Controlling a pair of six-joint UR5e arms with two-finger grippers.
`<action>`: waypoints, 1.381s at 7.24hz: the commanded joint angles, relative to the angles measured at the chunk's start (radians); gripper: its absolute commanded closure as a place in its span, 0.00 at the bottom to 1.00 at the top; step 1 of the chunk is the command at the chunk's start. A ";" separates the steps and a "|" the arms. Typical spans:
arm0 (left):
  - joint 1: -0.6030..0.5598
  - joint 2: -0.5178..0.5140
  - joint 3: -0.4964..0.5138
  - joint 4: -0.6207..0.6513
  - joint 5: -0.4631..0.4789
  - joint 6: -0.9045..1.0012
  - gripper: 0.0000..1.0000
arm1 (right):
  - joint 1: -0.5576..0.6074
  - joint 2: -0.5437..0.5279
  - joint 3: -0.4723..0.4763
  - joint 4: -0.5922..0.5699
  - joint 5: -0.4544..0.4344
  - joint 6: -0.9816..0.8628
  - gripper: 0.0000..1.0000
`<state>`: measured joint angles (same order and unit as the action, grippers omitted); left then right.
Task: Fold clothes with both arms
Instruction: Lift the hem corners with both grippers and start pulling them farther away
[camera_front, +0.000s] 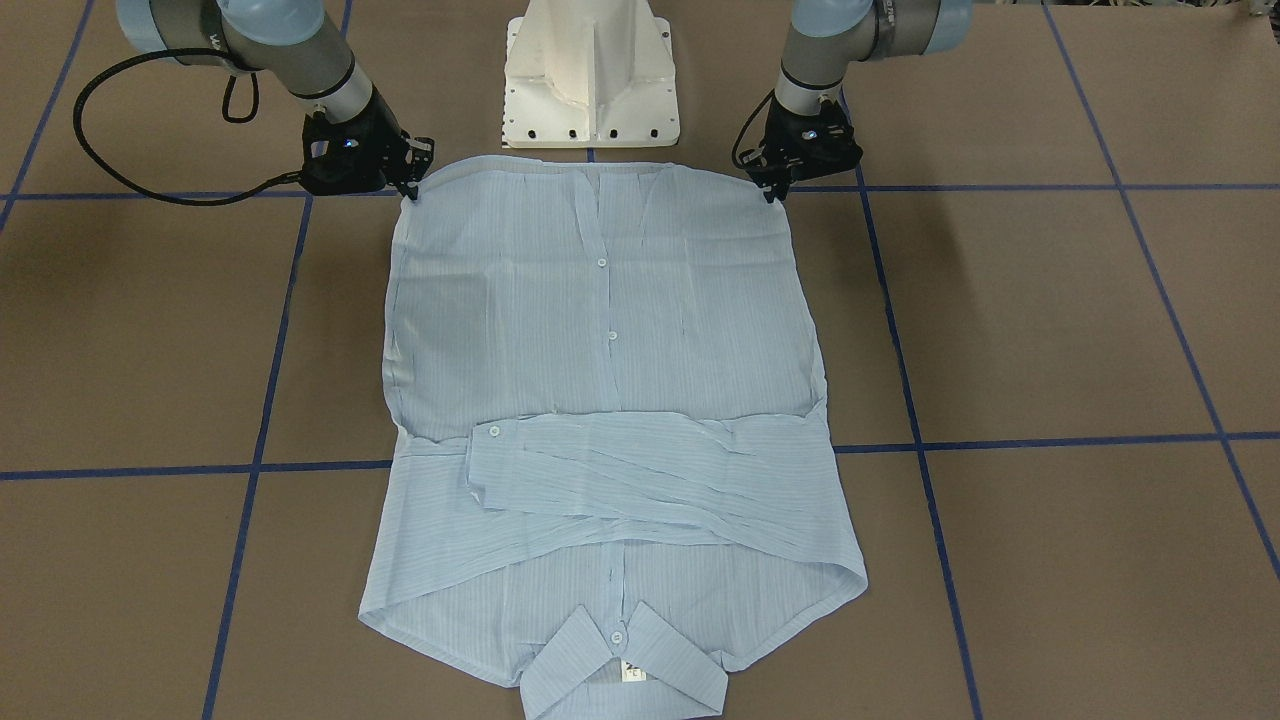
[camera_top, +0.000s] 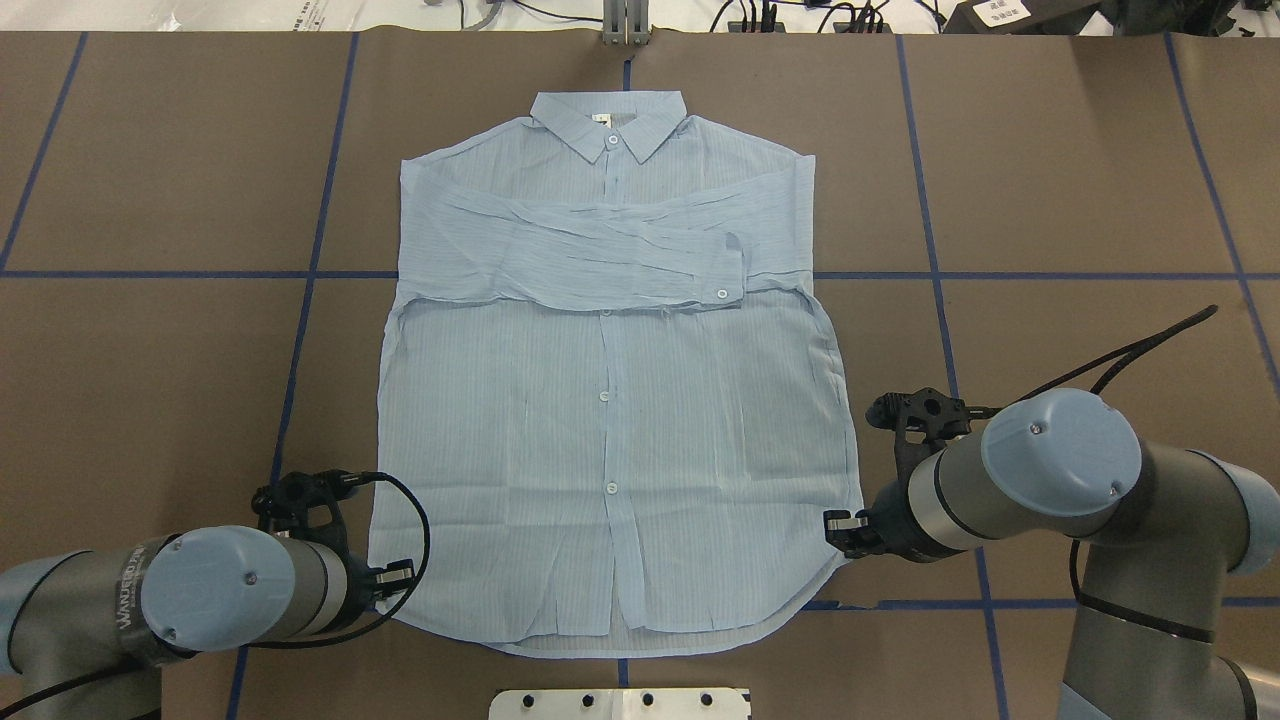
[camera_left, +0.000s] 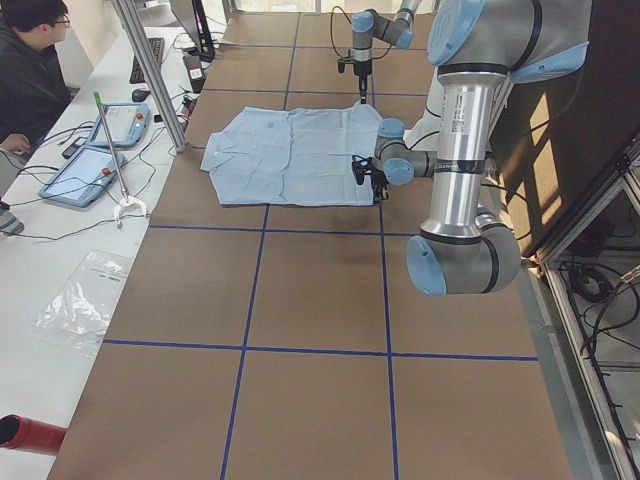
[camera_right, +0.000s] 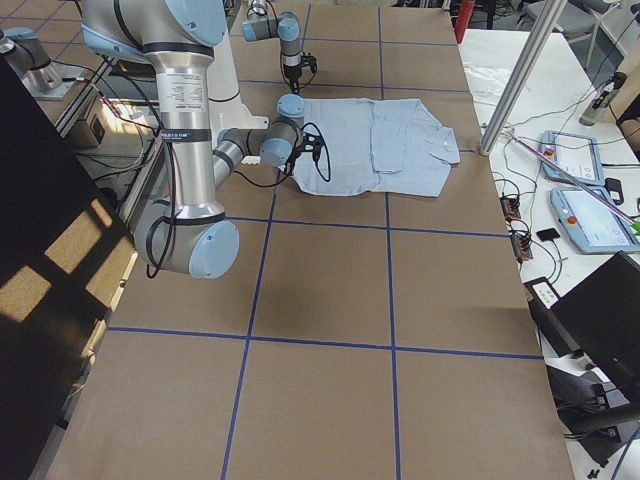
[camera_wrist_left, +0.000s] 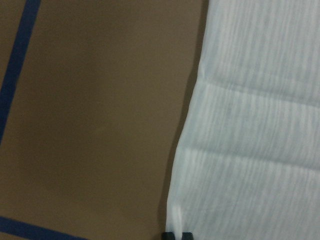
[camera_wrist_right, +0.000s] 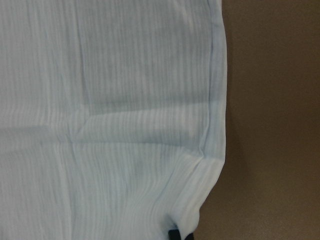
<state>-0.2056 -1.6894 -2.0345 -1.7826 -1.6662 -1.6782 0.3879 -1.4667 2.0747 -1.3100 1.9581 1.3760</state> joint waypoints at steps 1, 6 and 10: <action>-0.001 -0.001 -0.003 0.000 -0.003 0.000 1.00 | 0.008 0.000 0.001 0.000 0.001 0.000 1.00; -0.133 0.000 -0.065 0.000 -0.009 0.093 1.00 | 0.114 0.002 -0.007 0.005 0.091 -0.005 1.00; -0.187 -0.010 -0.061 -0.014 -0.066 0.130 1.00 | 0.153 0.003 -0.010 0.005 0.110 -0.014 1.00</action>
<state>-0.3845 -1.6969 -2.1001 -1.7875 -1.7245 -1.5507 0.5209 -1.4640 2.0664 -1.3054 2.0555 1.3651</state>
